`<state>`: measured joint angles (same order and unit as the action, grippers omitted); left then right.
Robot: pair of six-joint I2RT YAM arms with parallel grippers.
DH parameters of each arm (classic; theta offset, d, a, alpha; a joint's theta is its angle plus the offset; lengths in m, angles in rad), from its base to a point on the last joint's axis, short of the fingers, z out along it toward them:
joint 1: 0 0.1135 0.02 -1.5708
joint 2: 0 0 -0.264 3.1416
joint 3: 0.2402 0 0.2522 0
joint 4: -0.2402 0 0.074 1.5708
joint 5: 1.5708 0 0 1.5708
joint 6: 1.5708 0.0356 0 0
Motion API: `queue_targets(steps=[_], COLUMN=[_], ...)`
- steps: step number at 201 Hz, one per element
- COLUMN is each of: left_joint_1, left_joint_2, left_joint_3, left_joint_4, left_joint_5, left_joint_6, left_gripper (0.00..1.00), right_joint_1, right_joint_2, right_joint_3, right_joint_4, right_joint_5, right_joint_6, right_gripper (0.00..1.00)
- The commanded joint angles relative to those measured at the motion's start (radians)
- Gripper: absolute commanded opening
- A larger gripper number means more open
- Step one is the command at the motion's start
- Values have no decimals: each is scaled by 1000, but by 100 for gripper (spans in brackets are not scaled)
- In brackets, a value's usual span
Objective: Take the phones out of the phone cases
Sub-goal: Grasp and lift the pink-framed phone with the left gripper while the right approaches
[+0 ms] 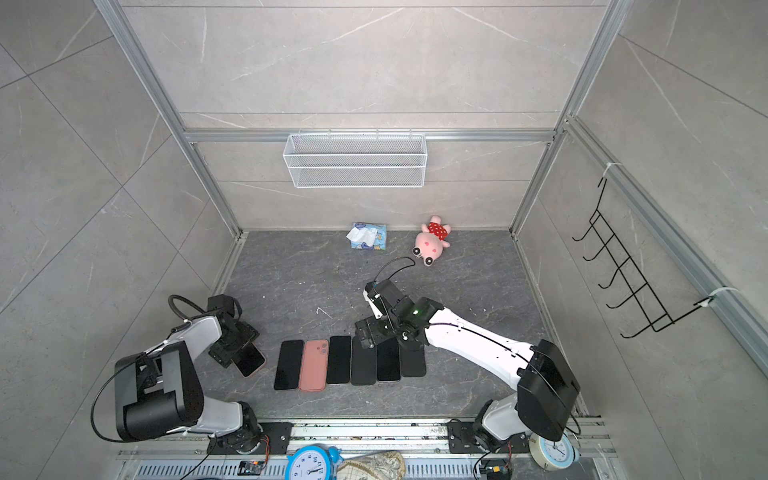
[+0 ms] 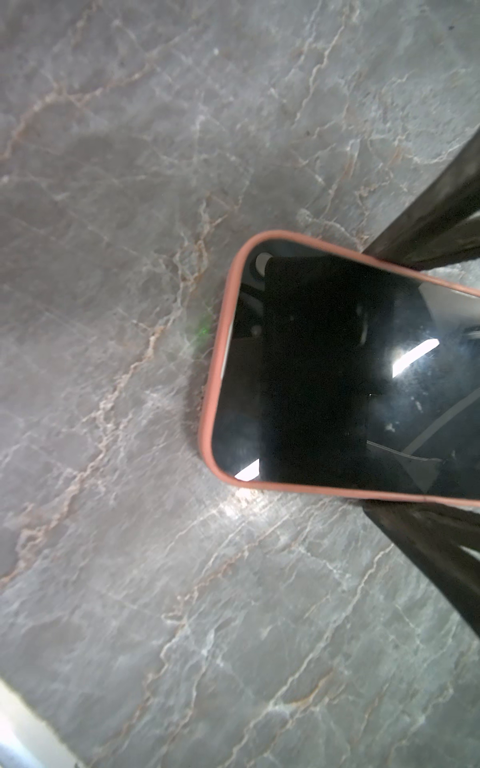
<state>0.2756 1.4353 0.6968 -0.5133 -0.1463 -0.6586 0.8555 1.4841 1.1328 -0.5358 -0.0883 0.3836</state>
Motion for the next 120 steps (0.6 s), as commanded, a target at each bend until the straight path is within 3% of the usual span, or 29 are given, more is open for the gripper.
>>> queue_targets(steps=[1,29,69,120], left_joint_1=[5,5,6,9], left_joint_2=[-27,-57,-88,-154], left_joint_3=[-14,-21,-23,-19], left_joint_4=[2,12,21,12], left_joint_5=[34,58,105,142], left_joint_6=[2,12,21,21], left_gripper=[74,66,56,53], right_joint_1=[6,15,48,85], right_joint_2=[58,123,204,293], right_joint_3=[25,34,104,168], right_joint_4=[91,183,221,255], right_joint_5=[-89,-180,-223,-272], right_joint_6=[47,93,113,126], right_gripper=[99,99,99,99])
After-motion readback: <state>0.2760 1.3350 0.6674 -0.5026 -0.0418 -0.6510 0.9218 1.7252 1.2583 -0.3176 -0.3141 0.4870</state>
